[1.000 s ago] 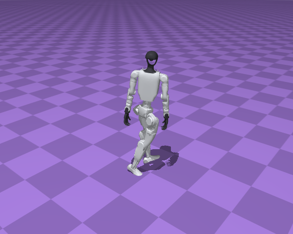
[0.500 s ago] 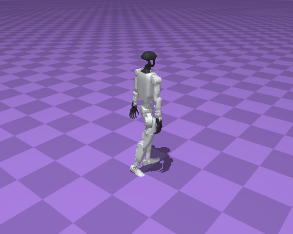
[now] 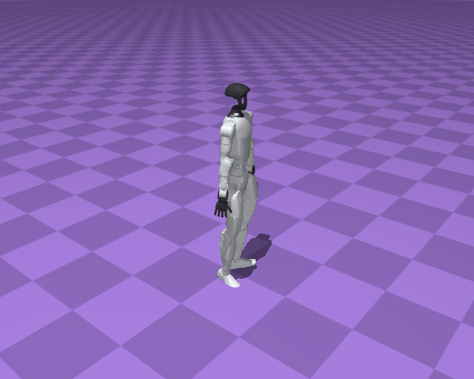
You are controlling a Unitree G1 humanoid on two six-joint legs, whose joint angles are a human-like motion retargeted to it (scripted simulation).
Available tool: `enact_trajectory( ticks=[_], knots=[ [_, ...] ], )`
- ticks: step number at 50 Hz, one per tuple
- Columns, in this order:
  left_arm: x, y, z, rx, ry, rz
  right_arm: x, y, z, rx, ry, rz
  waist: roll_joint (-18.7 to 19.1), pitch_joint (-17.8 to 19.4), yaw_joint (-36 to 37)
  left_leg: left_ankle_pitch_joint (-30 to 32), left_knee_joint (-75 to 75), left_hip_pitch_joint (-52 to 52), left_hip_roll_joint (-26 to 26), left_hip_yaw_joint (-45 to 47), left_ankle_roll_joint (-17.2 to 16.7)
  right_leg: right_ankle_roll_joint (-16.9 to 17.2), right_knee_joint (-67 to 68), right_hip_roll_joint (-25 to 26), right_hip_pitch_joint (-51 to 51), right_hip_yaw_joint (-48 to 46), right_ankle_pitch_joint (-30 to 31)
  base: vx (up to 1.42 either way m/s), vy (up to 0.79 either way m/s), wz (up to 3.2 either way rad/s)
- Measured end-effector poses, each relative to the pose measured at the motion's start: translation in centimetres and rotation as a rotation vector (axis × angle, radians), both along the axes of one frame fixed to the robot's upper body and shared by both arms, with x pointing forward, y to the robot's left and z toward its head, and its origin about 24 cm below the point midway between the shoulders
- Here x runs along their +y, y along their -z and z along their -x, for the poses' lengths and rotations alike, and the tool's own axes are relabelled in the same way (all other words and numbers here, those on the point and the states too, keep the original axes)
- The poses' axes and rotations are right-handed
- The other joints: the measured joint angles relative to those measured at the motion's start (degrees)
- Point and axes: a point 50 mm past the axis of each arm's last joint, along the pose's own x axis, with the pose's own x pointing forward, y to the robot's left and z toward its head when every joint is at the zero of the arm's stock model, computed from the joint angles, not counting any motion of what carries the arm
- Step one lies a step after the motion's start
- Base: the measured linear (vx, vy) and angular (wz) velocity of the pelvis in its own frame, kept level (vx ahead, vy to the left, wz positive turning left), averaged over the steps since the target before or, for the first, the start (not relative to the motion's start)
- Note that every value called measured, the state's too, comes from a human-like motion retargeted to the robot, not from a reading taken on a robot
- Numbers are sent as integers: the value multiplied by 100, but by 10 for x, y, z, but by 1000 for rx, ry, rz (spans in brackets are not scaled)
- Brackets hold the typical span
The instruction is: In place motions
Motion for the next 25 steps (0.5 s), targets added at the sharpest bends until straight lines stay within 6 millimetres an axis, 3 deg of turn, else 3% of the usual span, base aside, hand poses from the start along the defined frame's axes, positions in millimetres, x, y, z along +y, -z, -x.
enact_trajectory(
  ticks=[10,25],
  knots=[
    [-4,1,1,-3,22,17,6,1,-5,-28,11,-14,4,36,-204,-27,-51,55,37,212,-27,-57,12,22,-123,150,71,-2,-4,-18],
    [-9,-1,44,145,-22,14,11,3,-26,-98,-4,-54,-122,-10,-53,16,-19,-99,-24,-49,32,-11,-2,-78,-94,-147,21,0,0,22]
  ],
)
